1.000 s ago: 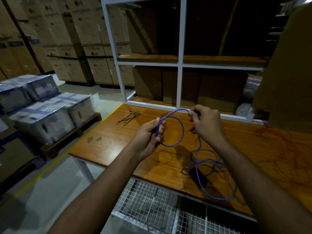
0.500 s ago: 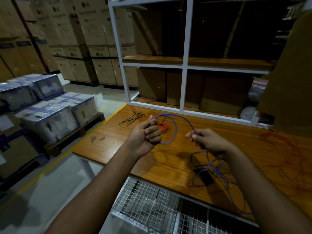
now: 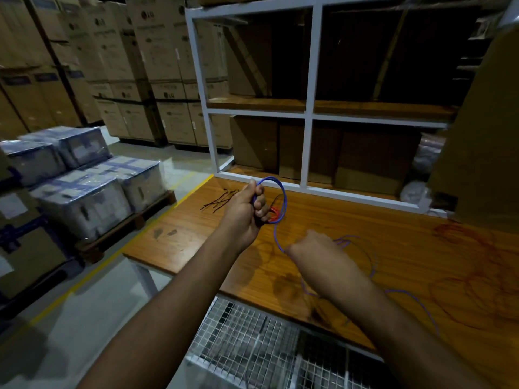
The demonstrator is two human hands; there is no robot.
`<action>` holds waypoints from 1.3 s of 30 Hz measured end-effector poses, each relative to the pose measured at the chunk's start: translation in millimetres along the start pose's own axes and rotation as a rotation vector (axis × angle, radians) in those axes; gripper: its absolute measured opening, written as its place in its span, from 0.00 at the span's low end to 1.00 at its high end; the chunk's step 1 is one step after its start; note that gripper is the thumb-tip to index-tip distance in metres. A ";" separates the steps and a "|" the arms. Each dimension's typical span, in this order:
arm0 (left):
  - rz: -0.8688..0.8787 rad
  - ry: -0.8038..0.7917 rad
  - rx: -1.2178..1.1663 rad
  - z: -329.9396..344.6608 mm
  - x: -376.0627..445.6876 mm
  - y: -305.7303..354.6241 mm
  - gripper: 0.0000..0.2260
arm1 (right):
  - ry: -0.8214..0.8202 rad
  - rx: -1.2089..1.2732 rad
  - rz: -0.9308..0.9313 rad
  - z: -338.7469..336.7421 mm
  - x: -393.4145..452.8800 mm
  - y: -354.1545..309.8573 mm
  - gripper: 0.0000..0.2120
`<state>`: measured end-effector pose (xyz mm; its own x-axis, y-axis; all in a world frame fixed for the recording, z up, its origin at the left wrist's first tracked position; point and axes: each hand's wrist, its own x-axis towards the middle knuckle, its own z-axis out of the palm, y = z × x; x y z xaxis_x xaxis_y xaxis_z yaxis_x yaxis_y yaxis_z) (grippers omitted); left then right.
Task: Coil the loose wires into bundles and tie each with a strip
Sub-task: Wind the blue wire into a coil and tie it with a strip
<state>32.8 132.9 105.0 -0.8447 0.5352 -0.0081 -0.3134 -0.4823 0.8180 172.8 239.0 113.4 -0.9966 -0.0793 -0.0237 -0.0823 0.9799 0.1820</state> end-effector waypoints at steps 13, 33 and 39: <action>-0.011 -0.139 0.511 12.3 -29.6 -8.9 0.14 | 0.756 0.545 0.018 -14.1 13.5 52.3 0.11; -0.262 -0.191 0.071 -8.4 -28.9 35.2 0.16 | -0.188 1.990 0.056 68.0 24.0 84.6 0.26; -0.165 -0.156 0.074 -14.0 -19.5 41.5 0.12 | 0.038 1.977 0.182 81.6 17.2 50.4 0.08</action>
<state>30.2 92.7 131.1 -0.7056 0.7060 -0.0612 -0.4042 -0.3300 0.8531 152.3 302.0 42.0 -0.9924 0.0502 -0.1120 0.0981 -0.2228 -0.9699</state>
